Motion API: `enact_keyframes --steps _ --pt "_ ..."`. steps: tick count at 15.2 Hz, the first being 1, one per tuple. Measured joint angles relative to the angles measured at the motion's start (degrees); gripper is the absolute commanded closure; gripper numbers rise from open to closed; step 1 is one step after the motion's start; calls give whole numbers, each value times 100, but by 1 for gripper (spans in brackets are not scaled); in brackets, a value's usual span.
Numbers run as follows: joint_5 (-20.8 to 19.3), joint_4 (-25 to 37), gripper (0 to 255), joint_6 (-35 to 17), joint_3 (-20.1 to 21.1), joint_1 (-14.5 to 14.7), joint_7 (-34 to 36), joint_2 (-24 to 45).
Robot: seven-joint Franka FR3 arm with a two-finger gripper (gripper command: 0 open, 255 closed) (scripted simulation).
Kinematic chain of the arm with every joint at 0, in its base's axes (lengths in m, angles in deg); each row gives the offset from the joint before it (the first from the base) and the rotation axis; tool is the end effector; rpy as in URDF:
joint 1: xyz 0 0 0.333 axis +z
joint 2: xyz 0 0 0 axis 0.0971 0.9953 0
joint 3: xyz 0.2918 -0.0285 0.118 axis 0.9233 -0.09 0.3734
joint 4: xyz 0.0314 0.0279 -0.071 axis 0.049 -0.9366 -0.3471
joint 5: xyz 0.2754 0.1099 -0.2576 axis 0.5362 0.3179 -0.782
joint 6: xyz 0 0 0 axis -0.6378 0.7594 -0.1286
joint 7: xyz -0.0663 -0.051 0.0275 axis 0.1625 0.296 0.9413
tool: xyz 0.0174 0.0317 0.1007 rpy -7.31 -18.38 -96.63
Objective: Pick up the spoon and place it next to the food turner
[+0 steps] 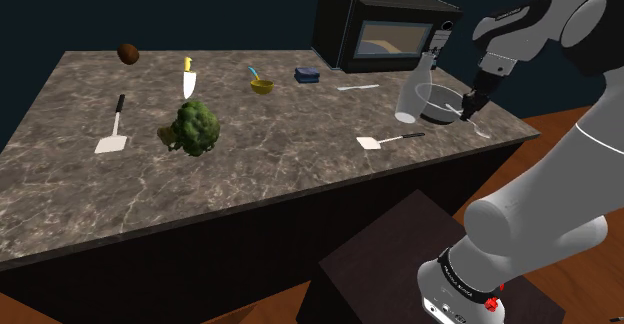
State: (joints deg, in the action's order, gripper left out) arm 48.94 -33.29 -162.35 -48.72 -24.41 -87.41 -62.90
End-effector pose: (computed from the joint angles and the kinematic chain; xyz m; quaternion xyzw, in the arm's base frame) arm 0.3088 -0.4553 0.4118 -0.9873 0.1214 0.0611 0.0827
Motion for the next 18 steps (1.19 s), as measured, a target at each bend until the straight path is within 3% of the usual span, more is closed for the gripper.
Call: enact_keyframes --steps 12,18 --pt "226 -406 255 -774 29 -41 -184 395" --pt "233 -461 255 -864 24 -54 -196 450"
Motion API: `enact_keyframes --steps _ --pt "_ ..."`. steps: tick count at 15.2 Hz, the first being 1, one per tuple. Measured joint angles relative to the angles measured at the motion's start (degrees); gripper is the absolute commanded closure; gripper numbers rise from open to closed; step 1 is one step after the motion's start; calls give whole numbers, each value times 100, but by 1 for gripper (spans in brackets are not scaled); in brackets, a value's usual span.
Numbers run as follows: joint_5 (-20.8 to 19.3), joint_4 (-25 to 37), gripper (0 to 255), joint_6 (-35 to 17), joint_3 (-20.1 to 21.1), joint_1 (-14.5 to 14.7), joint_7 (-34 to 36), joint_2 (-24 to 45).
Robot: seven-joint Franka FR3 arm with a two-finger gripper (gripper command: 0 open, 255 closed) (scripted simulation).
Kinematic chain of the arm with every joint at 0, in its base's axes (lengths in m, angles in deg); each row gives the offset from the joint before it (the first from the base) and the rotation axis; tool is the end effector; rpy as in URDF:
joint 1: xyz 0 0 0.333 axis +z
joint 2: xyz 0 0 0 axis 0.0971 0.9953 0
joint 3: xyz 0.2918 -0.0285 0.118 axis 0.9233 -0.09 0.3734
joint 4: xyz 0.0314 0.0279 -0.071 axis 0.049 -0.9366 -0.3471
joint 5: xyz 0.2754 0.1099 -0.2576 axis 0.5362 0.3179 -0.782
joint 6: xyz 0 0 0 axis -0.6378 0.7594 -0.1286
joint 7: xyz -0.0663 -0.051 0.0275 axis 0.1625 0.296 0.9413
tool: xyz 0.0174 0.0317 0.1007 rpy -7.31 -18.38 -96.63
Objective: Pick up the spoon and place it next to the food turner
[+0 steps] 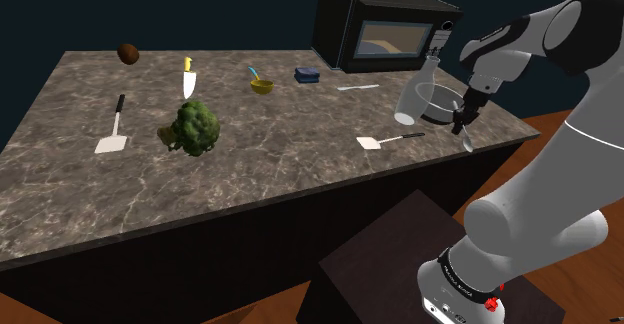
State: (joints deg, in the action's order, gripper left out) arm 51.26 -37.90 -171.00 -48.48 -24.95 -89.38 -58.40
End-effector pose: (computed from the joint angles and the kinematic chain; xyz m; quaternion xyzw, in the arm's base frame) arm 0.3084 -0.4570 0.3476 -0.9874 0.1207 0.0604 0.0822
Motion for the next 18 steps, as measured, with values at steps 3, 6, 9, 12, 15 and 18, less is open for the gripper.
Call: enact_keyframes --steps 3,6,9,12,15,18 --pt "1 -9 0 -13 -2 -3 -3 14" --pt "1 -12 0 -16 -2 -4 -2 17" --pt "-52 142 0 218 -10 9 44 -78" --pt "-98 484 0 615 -30 -1 67 -144" --pt "-102 549 0 685 -31 -2 70 -145" --pt "-103 559 0 697 -32 -2 70 -144"
